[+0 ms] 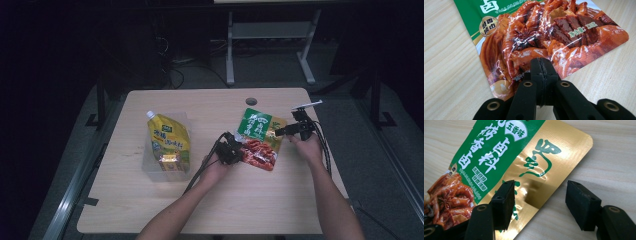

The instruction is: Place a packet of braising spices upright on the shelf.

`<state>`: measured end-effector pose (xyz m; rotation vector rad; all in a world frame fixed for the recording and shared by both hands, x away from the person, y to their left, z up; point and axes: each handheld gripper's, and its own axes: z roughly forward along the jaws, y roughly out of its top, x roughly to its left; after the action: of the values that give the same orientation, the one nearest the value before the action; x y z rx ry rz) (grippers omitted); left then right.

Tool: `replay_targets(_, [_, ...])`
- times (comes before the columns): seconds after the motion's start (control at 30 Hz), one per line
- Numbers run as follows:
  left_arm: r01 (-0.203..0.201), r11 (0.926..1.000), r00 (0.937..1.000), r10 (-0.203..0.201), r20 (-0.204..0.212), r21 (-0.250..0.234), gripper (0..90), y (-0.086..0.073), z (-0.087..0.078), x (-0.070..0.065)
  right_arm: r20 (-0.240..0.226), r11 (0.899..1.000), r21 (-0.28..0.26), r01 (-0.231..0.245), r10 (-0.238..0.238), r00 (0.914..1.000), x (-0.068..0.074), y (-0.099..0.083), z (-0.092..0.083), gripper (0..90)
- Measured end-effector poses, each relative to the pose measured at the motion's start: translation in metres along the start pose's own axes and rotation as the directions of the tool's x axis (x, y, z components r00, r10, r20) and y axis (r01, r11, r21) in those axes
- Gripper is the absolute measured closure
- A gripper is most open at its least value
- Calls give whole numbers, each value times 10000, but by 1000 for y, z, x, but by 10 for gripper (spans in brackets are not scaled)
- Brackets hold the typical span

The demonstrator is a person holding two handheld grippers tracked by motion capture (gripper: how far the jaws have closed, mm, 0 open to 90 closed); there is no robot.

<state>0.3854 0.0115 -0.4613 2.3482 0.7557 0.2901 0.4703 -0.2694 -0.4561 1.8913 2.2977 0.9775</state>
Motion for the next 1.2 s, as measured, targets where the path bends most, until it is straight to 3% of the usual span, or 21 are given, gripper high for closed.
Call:
replay_targets(0.3, [-33, 10000, 10000, 33, 5, 48, 894, 0, 0, 0, -352, 9998, 17, -214, 215, 9991, 1, -1, 1, 428])
replay_targets(0.47, [2, 10000, 10000, -3, 39, 31, 894, 0, 1, -1, -715, 9992, 14, -390, 390, 9967, 1, -1, -1, 488])
replay_targets(0.63, [-146, 9999, 9999, 145, 23, 84, 894, 0, 0, 0, -1089, 9999, -45, -121, 116, 9940, 2, -1, 1, 548])
replay_targets(0.9, [-263, 9995, 9997, 262, 25, 176, 893, 1, 0, 0, -1467, 9991, 374, -198, 251, 9889, 4, -1, 4, 611])
replay_targets(1.2, [-269, 9994, 9996, 268, 41, 240, 889, 1, 0, 0, -1273, 9985, 533, 74, -6, 9919, 8, -1, 9, 708])
